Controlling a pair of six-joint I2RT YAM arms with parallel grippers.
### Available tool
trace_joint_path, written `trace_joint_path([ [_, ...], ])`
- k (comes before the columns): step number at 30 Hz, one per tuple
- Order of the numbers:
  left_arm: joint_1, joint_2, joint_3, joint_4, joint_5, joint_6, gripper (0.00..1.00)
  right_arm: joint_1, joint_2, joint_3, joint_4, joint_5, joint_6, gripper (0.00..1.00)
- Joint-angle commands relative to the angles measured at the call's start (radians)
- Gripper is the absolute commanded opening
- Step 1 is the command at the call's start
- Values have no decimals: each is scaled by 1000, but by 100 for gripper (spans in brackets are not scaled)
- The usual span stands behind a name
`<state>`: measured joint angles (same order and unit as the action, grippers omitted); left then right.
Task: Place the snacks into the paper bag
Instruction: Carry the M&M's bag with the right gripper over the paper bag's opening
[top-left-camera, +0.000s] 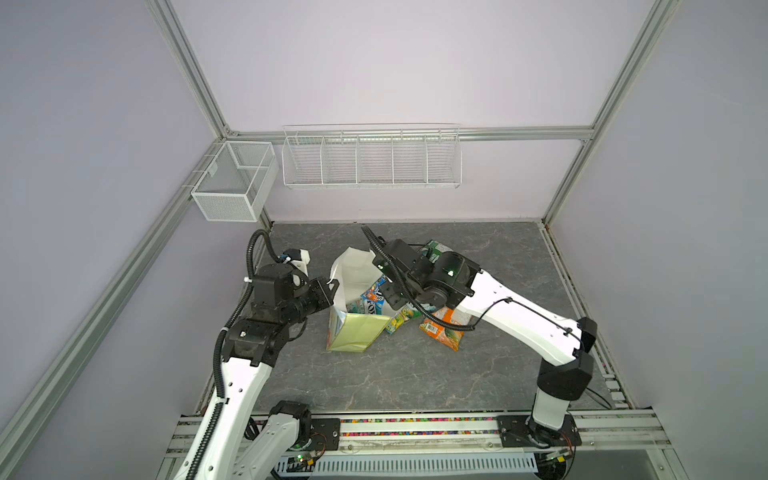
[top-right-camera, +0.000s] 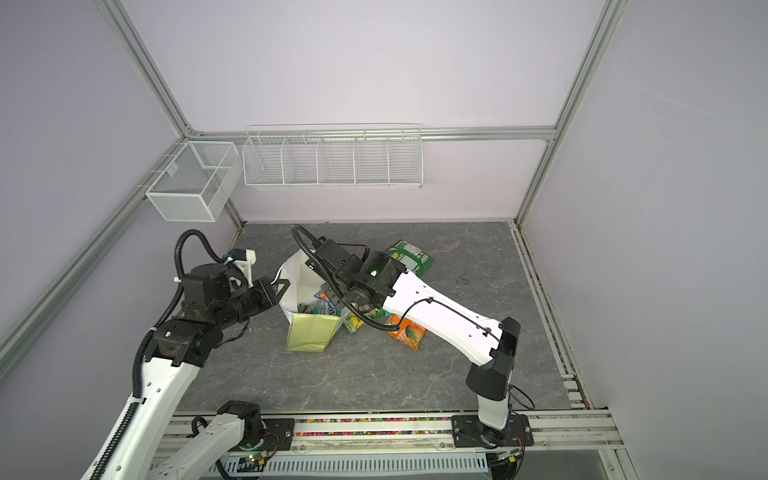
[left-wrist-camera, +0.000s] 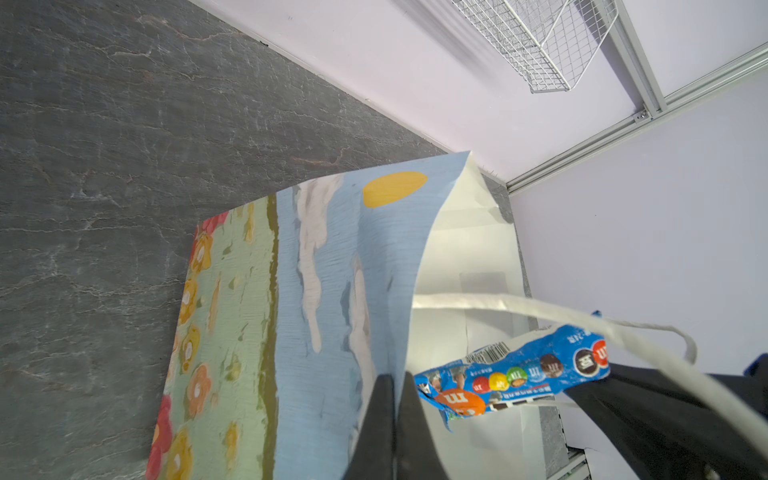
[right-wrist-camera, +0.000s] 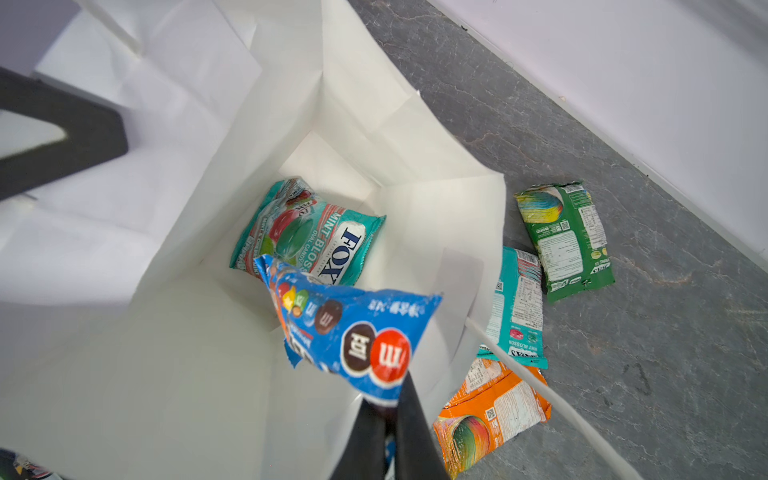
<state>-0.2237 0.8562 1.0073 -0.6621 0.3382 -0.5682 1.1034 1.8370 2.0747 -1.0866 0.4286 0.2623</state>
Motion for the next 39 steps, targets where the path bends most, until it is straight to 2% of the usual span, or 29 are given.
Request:
trace_joint_path([
  [1,-2,-17,-1,47,13,-7,0,8,10,10,8,-6,12,11],
  [3,-2,-16,-1,48,14,-7,0,8,13,13,2,-5,12,15],
  [6,-3,-12,1,50,16,-9,0,8,10,15,4,-4,11,28],
  [10,-2,-4,11,46,18,-4,0,7,1,14,2,3,11,37],
  [27,-3,1,16,41,10,-5,0,7,-111,-91,88,-75,6,43],
  [34,-2,0,12,36,11,2,0,7,-200,-184,189,-150,7,50],
  [39,-2,-5,14,21,5,23,0,4,-277,-272,256,-157,12,57],
])
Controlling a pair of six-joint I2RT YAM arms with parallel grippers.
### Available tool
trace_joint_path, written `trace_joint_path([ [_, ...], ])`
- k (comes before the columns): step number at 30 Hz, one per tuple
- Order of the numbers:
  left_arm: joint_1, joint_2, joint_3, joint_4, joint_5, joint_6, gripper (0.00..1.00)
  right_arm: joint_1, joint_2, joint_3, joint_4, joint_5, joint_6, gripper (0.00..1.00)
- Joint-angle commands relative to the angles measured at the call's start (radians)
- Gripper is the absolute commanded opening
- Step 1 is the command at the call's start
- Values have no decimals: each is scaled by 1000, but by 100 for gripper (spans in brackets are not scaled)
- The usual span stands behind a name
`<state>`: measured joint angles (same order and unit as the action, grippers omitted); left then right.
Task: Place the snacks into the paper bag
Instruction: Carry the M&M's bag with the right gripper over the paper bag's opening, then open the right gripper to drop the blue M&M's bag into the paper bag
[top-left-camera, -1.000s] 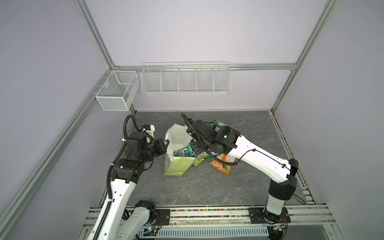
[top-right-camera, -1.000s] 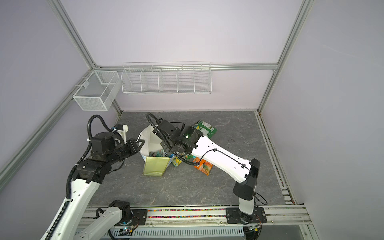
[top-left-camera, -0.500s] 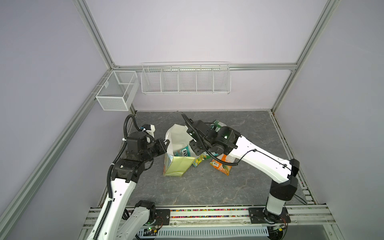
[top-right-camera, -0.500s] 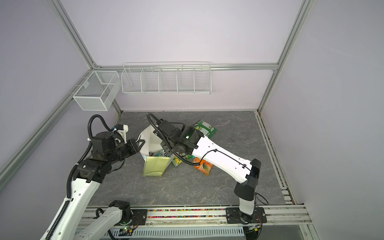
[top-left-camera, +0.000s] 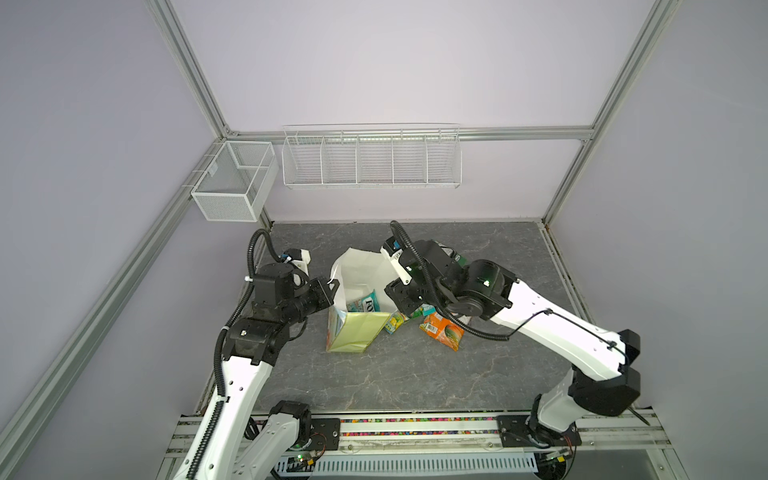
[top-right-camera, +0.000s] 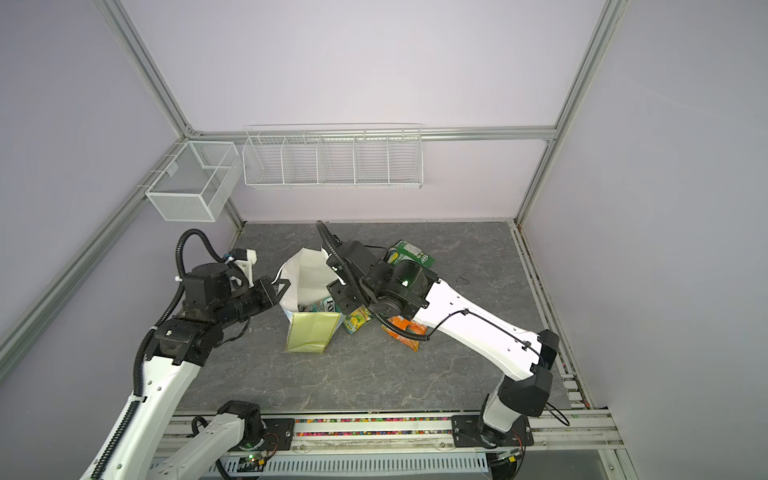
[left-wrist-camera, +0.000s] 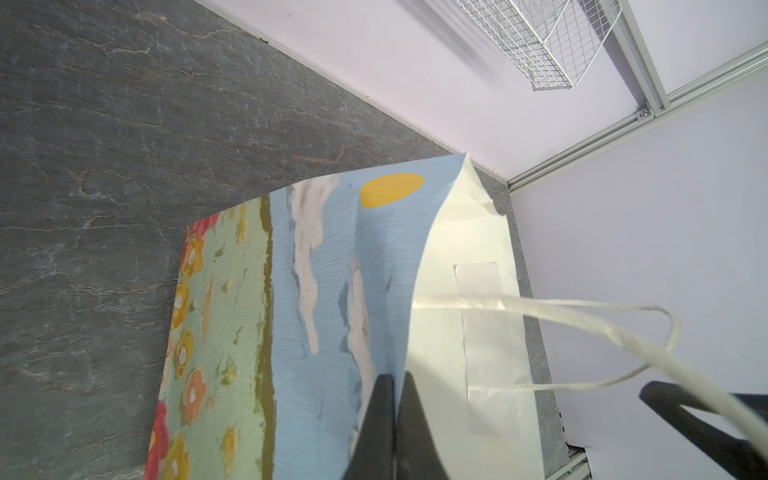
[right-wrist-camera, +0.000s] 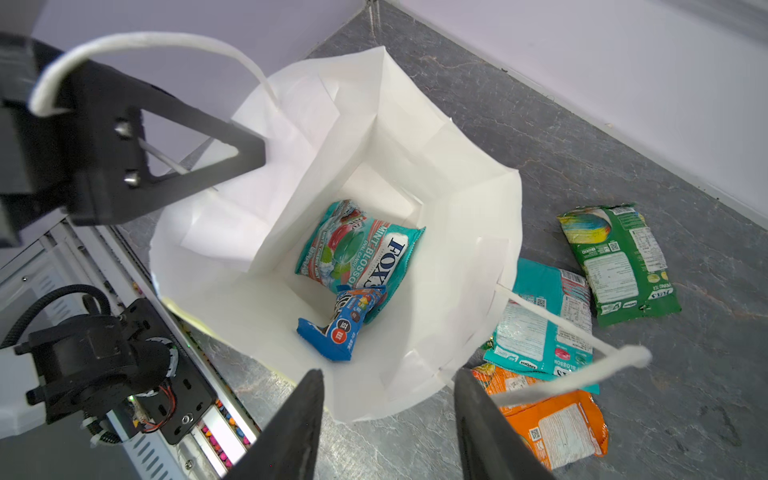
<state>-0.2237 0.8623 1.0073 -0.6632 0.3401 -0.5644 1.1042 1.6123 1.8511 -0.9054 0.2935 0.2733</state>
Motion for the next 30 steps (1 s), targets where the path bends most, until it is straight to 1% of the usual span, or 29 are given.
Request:
trace_joint_path([
  [1,-2,-12,14,21,1,20,0,1,-66,-62,86,-22,2,58],
  [3,-3,-13,14,20,3,23,0,-3,-93,-91,106,-22,6,60],
  [8,-2,-16,13,17,8,30,0,-18,-137,-144,130,-24,21,62],
  [15,-3,-18,11,11,10,38,0,-54,-198,-217,159,-36,44,70],
  [26,-3,-16,1,18,12,40,0,-130,-288,-327,198,-79,93,71],
  [30,-3,-17,-2,22,14,40,0,-159,-318,-368,211,-89,115,73],
])
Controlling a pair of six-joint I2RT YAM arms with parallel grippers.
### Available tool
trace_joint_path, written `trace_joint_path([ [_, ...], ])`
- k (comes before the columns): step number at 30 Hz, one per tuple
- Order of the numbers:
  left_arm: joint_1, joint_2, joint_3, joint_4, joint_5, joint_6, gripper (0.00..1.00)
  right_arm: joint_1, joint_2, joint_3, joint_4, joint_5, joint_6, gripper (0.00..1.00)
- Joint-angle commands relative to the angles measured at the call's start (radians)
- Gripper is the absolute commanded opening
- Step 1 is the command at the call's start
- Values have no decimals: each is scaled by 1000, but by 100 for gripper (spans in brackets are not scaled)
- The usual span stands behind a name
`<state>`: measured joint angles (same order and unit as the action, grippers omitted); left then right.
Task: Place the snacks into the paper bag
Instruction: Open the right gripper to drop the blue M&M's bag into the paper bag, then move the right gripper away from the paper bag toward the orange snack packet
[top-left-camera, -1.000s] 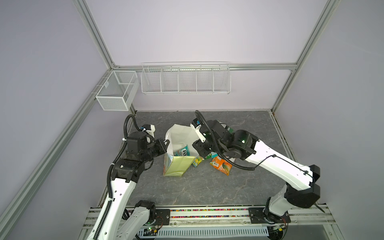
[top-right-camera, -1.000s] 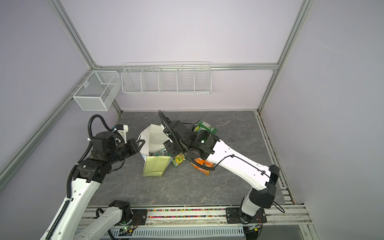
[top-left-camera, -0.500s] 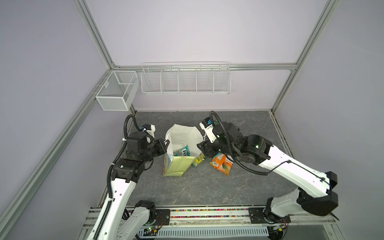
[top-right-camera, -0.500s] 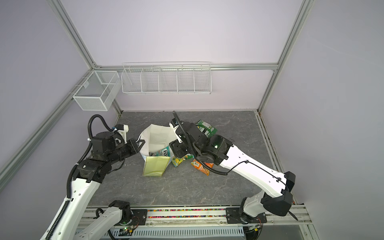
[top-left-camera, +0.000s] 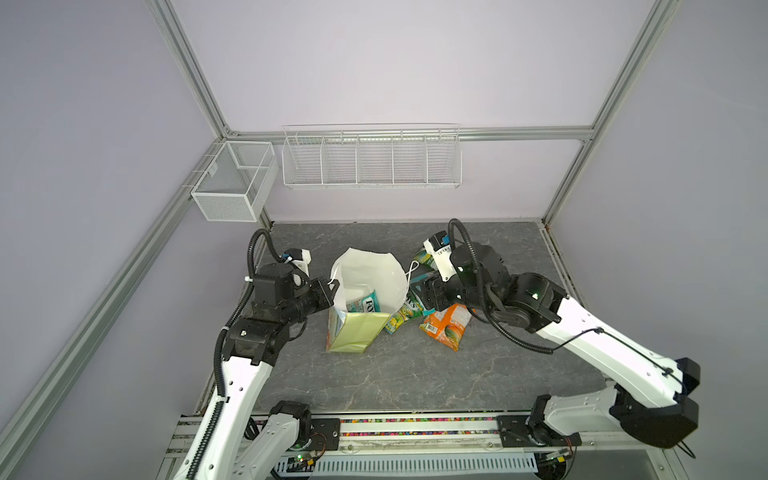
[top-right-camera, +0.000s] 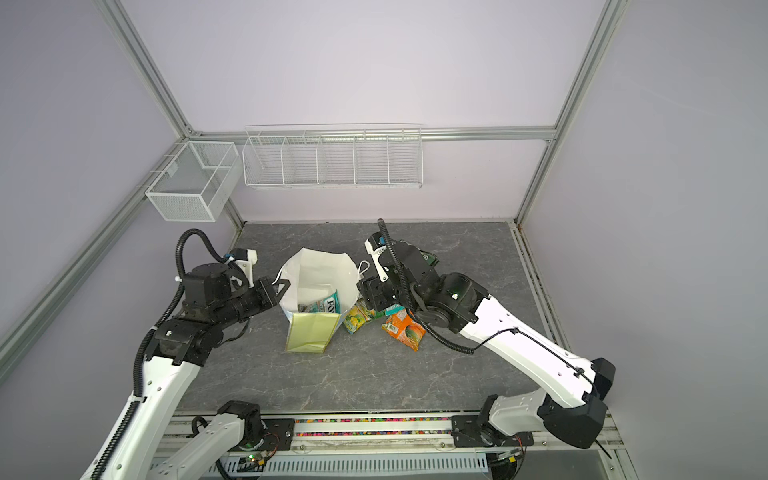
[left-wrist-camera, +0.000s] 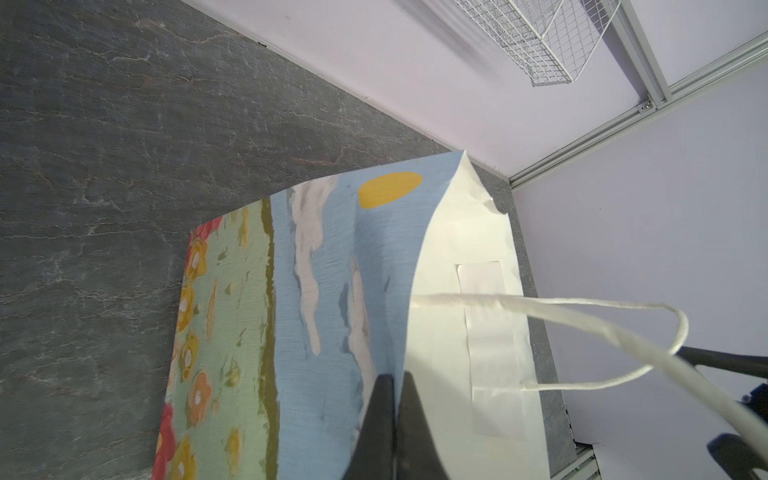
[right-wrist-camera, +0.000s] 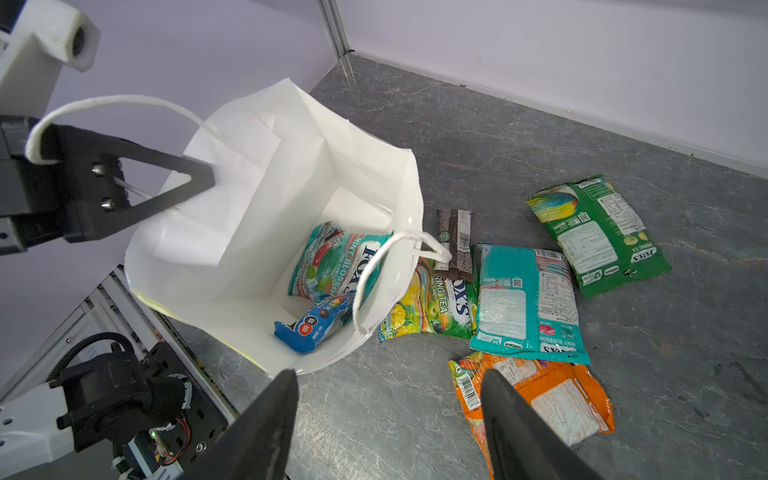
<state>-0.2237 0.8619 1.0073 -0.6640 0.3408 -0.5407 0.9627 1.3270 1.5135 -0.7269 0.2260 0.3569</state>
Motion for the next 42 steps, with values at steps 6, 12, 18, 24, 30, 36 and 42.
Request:
trace_joint_path([
  [6,-3,-17,-4,23,13,17,0,-57,-84,-96,63,-38,66,75],
  [12,-3,-16,-6,24,10,18,0,-102,-140,-137,77,-64,85,79],
  [18,-3,-16,-3,24,2,17,0,-147,-183,-174,71,-83,96,82],
  [24,-2,-7,2,32,3,16,0,-198,-216,-230,74,-115,115,84],
  [30,-2,-6,2,32,6,17,0,-262,-240,-314,101,-171,158,84],
  [36,-3,-7,2,32,3,17,0,-319,-254,-391,121,-210,188,85],
  [42,-3,-4,2,37,7,15,0,-384,-265,-465,158,-271,222,85],
])
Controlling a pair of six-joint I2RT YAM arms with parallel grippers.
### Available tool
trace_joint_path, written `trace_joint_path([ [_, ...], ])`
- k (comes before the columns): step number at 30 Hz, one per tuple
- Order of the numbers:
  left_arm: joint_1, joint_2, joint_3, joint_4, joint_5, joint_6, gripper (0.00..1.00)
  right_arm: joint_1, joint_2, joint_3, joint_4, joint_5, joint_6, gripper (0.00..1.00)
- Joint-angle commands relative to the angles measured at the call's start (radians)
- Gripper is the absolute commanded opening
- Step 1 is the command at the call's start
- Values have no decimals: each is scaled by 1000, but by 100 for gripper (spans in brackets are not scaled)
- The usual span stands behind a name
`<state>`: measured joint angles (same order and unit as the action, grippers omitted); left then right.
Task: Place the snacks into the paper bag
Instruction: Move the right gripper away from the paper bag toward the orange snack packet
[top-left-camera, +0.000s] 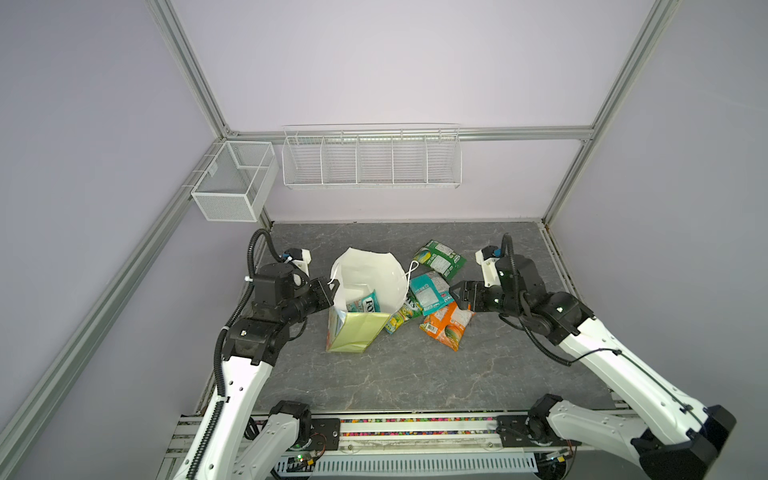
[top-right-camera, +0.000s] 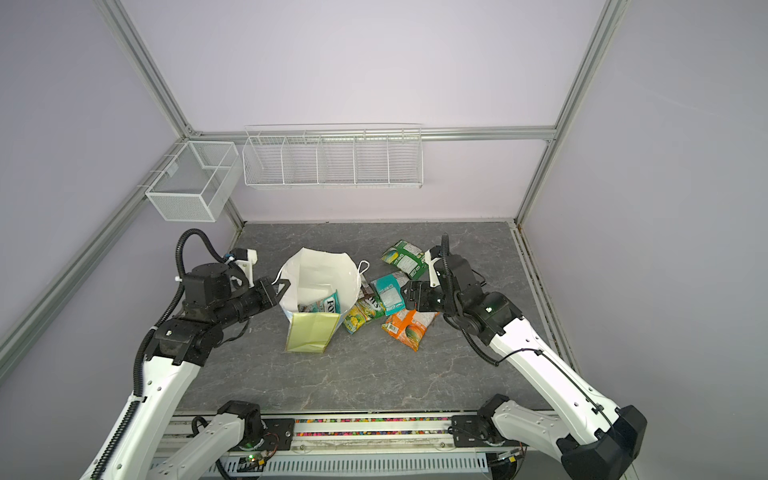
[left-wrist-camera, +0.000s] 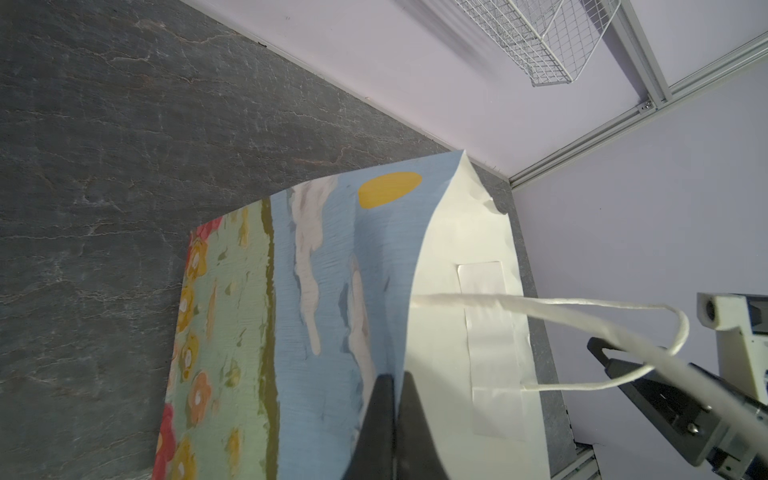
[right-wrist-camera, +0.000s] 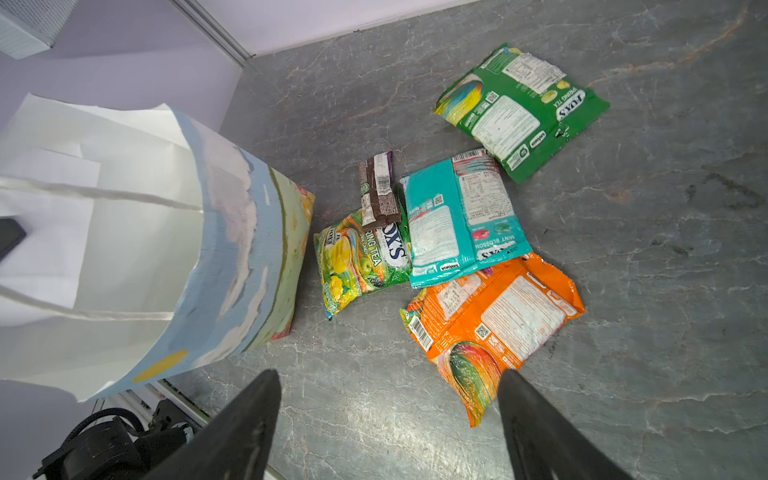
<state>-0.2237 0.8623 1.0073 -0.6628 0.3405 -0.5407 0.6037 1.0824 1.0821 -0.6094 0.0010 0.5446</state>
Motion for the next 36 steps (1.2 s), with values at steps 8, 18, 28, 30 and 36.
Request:
trace_joint_path([
  [8,-3,-8,-4,40,7,10,0,-100,-18,-121,83,-117,78,85],
  [18,-3,-10,-10,45,6,7,0,-201,-4,-259,176,-226,133,85],
  [28,-2,-10,-19,52,9,4,0,-264,18,-367,265,-309,187,84],
  [30,-3,-10,-19,51,9,4,0,-275,29,-393,292,-328,202,84],
  [36,-3,-13,-24,52,8,2,0,-313,57,-462,371,-382,242,84],
])
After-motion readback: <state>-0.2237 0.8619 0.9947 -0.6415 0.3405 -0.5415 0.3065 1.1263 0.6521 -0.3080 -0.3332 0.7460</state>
